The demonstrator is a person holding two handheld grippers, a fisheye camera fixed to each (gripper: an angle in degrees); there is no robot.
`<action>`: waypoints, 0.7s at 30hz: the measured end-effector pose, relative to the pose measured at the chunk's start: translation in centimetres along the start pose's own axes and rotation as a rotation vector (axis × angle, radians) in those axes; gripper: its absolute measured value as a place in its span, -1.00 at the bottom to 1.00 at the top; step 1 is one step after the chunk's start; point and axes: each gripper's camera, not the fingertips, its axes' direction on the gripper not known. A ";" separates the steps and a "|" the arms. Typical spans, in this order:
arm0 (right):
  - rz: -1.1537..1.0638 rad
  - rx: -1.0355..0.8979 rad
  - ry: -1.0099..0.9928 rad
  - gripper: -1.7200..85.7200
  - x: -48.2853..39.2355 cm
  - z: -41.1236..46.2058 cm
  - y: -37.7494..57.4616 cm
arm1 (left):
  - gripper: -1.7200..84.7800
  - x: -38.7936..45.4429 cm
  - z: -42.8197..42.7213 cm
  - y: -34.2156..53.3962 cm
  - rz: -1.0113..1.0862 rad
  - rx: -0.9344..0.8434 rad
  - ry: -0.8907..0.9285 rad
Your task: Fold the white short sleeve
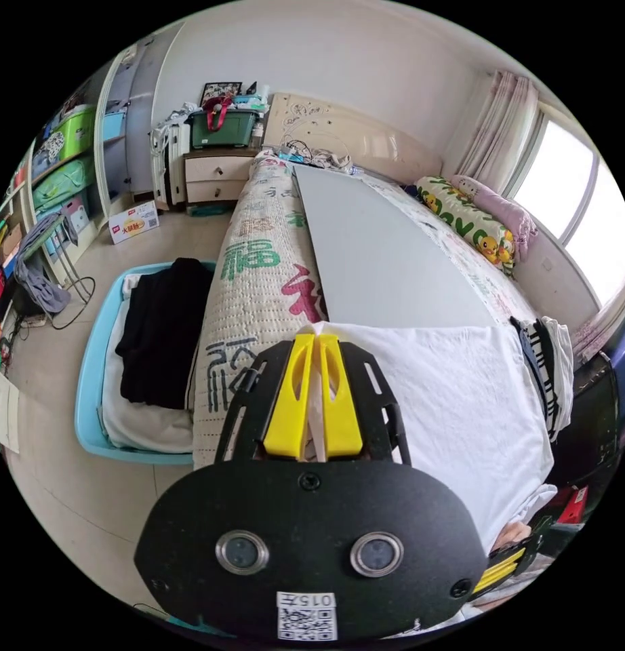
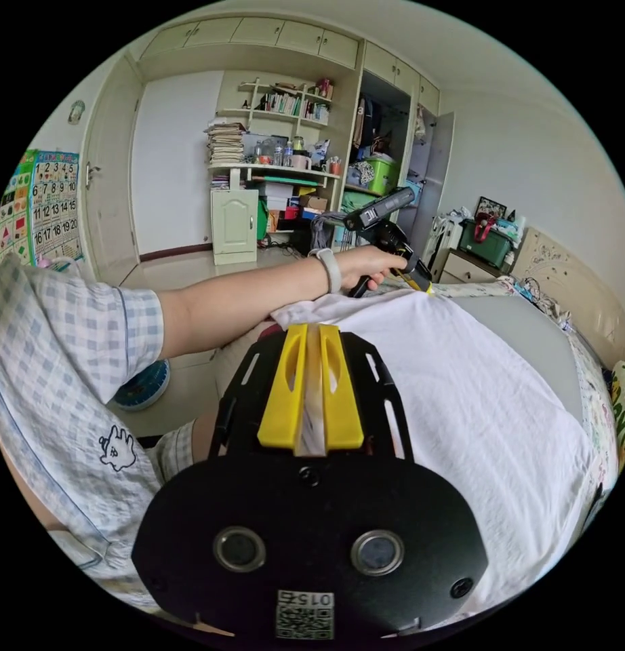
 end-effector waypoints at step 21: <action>0.368 0.512 0.480 -0.81 22.7 -35.2 -17.1 | -0.83 17.9 -32.5 -14.0 0.346 0.398 0.032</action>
